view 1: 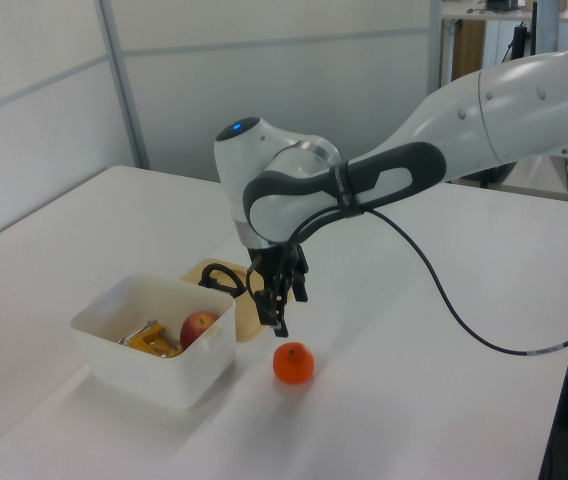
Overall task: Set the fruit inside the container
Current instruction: 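Release the apple and move the gripper down onto the orange, then grasp the orange, lift it and carry it over the container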
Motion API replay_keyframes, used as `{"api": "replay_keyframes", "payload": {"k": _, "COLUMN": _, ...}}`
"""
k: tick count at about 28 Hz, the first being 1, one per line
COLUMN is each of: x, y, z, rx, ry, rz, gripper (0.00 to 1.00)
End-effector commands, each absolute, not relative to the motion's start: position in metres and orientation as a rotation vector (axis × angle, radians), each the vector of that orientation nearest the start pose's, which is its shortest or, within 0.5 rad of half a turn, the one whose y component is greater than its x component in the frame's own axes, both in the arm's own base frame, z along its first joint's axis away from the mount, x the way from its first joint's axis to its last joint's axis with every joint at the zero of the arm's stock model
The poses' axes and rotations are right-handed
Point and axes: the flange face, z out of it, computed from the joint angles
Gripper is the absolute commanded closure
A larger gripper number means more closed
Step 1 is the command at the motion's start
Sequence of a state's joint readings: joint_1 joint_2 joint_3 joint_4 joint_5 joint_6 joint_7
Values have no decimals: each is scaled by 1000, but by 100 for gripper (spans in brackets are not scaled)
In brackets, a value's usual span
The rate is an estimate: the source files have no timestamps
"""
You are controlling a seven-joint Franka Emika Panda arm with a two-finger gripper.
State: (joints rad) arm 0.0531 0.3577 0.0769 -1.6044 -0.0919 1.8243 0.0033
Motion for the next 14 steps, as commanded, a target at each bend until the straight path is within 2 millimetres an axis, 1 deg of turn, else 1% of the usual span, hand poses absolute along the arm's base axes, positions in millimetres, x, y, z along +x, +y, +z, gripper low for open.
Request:
{"api": "replay_keyframes", "payload": {"k": 1, "x": 642, "y": 76, "z": 374, "rx": -3225, "ry": -337, "rz": 322, "gripper": 0}}
{"api": "replay_keyframes", "payload": {"k": 4, "x": 643, "y": 76, "z": 363, "rx": -3234, "ry": -349, "rz": 349, "gripper": 0}}
{"api": "replay_keyframes", "payload": {"k": 6, "x": 643, "y": 82, "z": 355, "rx": -3232, "ry": -366, "rz": 365, "gripper": 0}}
{"api": "replay_keyframes", "payload": {"k": 9, "x": 643, "y": 84, "z": 352, "rx": -3235, "ry": -378, "rz": 369, "gripper": 0}}
{"api": "replay_keyframes", "payload": {"k": 14, "x": 644, "y": 84, "z": 336, "rx": -3243, "ry": -395, "rz": 399, "gripper": 0}}
